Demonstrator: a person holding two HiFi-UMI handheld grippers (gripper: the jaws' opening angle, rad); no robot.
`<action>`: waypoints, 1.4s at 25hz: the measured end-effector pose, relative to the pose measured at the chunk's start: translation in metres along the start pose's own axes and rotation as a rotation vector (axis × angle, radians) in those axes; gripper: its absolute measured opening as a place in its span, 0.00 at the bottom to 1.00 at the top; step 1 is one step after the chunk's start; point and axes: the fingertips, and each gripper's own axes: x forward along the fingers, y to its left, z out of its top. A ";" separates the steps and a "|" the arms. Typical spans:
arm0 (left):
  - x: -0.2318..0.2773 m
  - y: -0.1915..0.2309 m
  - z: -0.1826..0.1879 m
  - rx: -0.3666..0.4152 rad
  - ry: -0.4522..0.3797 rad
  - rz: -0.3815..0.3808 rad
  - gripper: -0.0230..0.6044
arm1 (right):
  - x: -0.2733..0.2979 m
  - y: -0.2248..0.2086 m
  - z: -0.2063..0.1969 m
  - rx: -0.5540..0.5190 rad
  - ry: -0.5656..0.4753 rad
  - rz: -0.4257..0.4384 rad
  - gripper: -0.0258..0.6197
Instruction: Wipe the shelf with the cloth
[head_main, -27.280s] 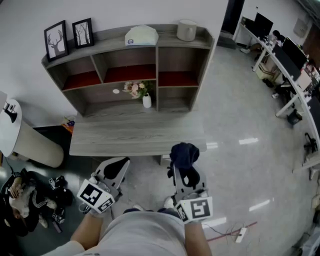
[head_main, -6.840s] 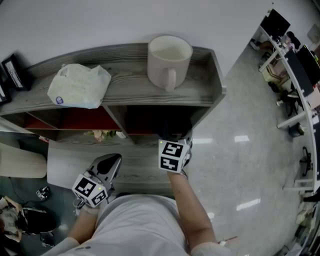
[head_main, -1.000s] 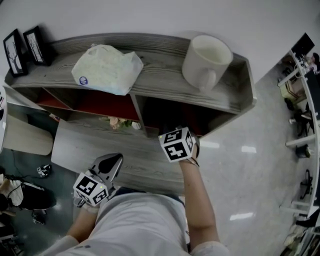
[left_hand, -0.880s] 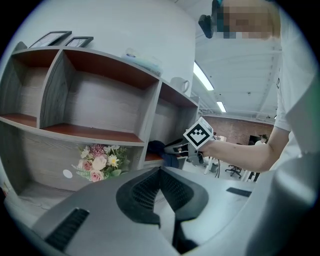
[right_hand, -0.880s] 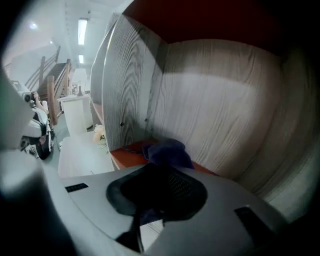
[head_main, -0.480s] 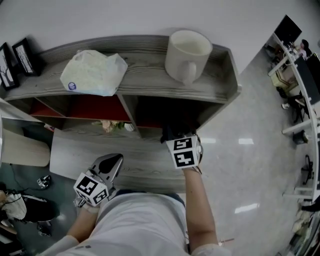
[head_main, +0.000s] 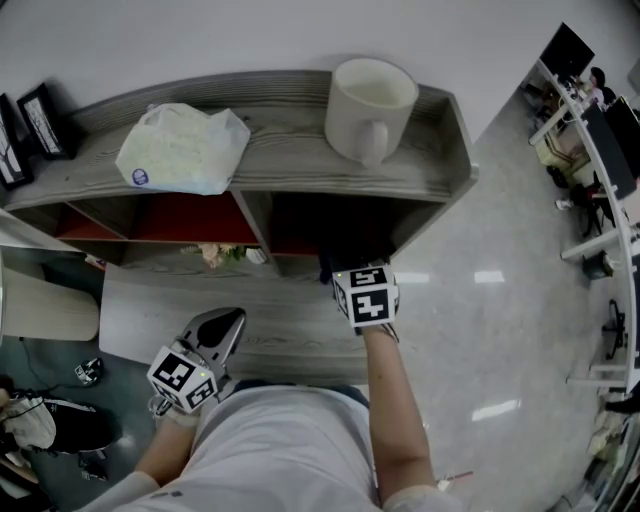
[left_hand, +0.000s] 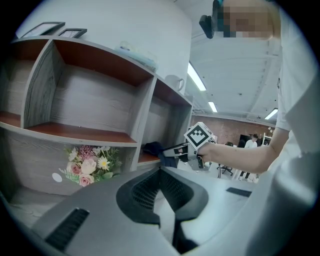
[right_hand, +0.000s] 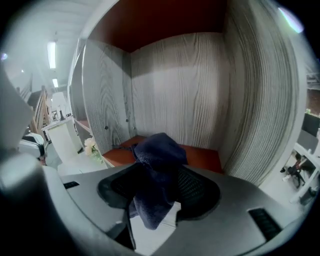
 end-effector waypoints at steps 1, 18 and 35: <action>0.000 0.001 0.000 0.000 0.001 -0.001 0.06 | 0.001 0.000 -0.001 0.009 -0.007 0.002 0.37; 0.036 -0.017 0.015 0.048 -0.016 -0.119 0.06 | -0.073 0.014 0.014 0.016 -0.222 0.024 0.22; 0.077 -0.065 0.031 0.129 -0.011 -0.288 0.06 | -0.178 0.015 -0.025 0.087 -0.355 -0.086 0.22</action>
